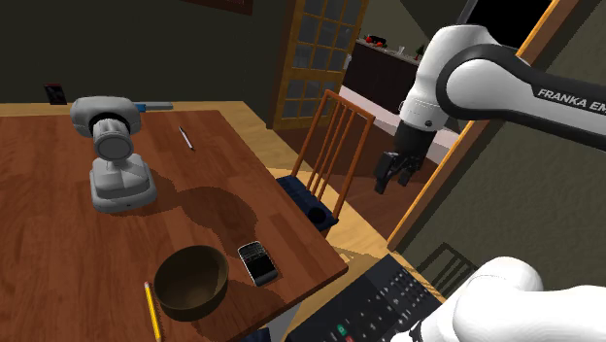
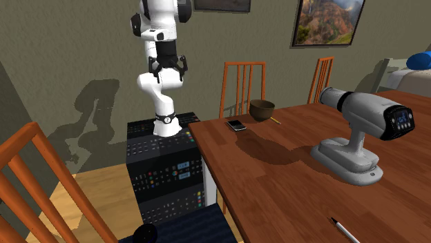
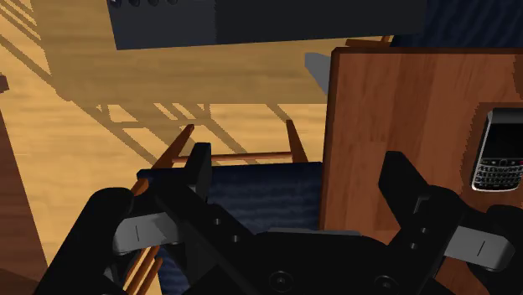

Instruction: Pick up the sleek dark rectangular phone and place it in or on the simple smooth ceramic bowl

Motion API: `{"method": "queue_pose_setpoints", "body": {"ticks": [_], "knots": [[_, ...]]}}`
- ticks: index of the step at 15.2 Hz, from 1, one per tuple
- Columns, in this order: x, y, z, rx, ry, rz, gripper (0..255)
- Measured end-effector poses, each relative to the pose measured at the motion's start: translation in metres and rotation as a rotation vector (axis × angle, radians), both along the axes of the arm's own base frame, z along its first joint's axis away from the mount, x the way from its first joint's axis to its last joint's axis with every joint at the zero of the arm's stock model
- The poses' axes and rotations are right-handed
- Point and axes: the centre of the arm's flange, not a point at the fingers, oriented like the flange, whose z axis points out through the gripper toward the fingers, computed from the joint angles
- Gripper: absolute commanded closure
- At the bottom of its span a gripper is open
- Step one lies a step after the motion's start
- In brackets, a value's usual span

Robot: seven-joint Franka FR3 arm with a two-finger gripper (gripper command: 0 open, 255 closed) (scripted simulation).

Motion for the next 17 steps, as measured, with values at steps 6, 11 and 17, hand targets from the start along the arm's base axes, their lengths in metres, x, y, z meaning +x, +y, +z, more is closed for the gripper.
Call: {"method": "queue_pose_setpoints", "body": {"ticks": [6,11,17], "knots": [[0.021,0.041,-0.026,-0.001,0.017,0.028,0],[0.048,0.093,-0.061,-0.002,0.038,0.063,0],[0.078,0.156,-0.103,-0.002,0.063,0.104,0]]}}
